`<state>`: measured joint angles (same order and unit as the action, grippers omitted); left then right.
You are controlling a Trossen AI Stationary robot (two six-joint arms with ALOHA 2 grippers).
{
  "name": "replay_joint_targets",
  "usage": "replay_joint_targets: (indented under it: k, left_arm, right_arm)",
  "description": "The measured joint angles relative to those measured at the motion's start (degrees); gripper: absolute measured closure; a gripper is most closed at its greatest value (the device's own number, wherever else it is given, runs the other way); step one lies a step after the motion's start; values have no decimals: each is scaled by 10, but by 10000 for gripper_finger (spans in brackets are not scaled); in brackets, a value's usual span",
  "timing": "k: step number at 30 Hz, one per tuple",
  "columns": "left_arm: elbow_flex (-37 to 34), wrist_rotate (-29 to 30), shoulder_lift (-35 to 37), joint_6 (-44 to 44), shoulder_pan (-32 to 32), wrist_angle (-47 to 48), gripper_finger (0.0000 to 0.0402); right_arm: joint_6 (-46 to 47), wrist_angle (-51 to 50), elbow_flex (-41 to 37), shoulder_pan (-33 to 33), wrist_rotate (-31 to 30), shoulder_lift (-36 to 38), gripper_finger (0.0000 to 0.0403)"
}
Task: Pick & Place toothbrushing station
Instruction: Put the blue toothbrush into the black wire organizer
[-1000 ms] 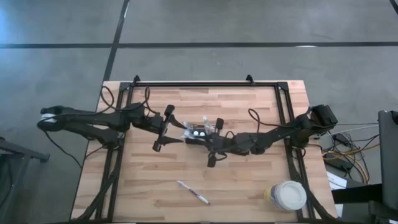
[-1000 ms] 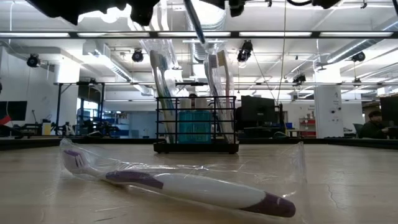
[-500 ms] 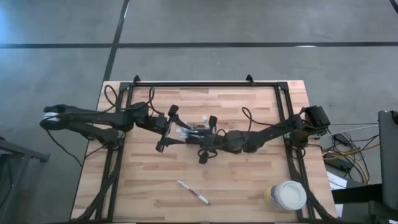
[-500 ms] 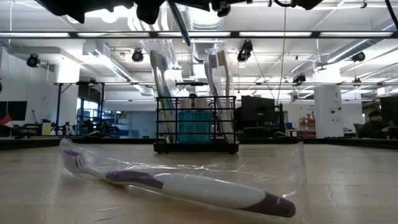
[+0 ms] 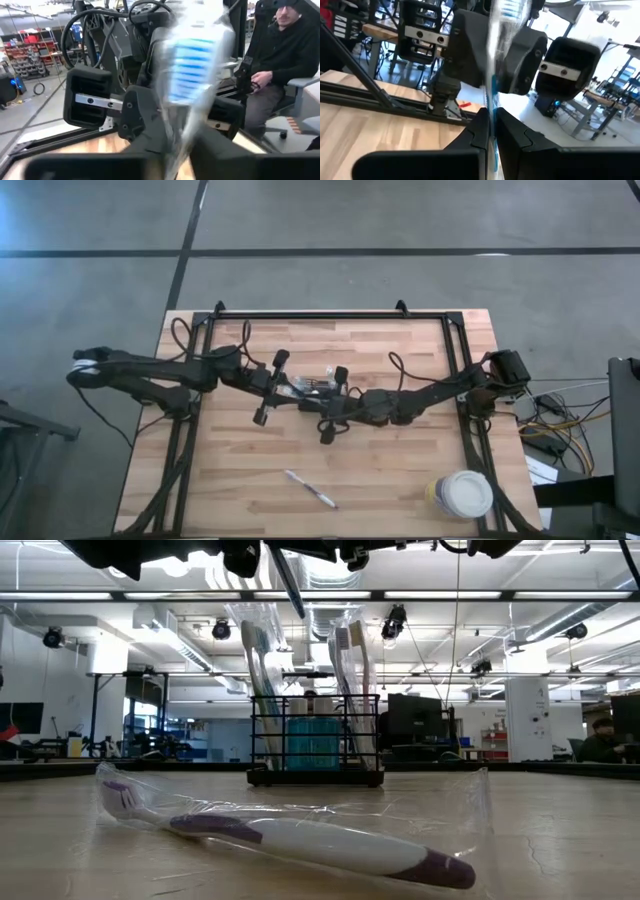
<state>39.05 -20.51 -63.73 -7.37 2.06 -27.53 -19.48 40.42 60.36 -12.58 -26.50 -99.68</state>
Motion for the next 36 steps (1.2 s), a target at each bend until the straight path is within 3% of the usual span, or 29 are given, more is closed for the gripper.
replay_joint_targets:
  k: [3, 8, 14, 21, 24, 28, 33, 36]
  left_arm:
    - [0, 4, -3, -14, 0, -5, 383]
    - [0, 4, -1, -8, 0, 0, 380]
    - [0, 0, 19, -3, -1, 12, 385]
    - [-1, 11, 113, -21, -1, 107, 385]
    - [-1, 34, 178, -48, 1, 195, 385]
    - [-4, 76, 260, -74, 1, 297, 385]
    - [-38, 102, 342, -76, 2, 311, 385]
    - [-64, 112, 371, -73, 1, 311, 385]
  right_arm:
    - [6, -1, 0, 0, 0, 0, 390]
    - [2, -9, 0, 0, 14, 0, 370]
    - [2, -13, -1, -3, 26, 15, 298]
    - [11, -92, -15, -19, -12, 90, 246]
    - [17, -148, -38, -28, -15, 150, 259]
    - [40, -213, -86, -33, 33, 255, 308]
    - [79, -229, -179, -33, 79, 391, 383]
    - [102, -211, -248, -33, 82, 473, 390]
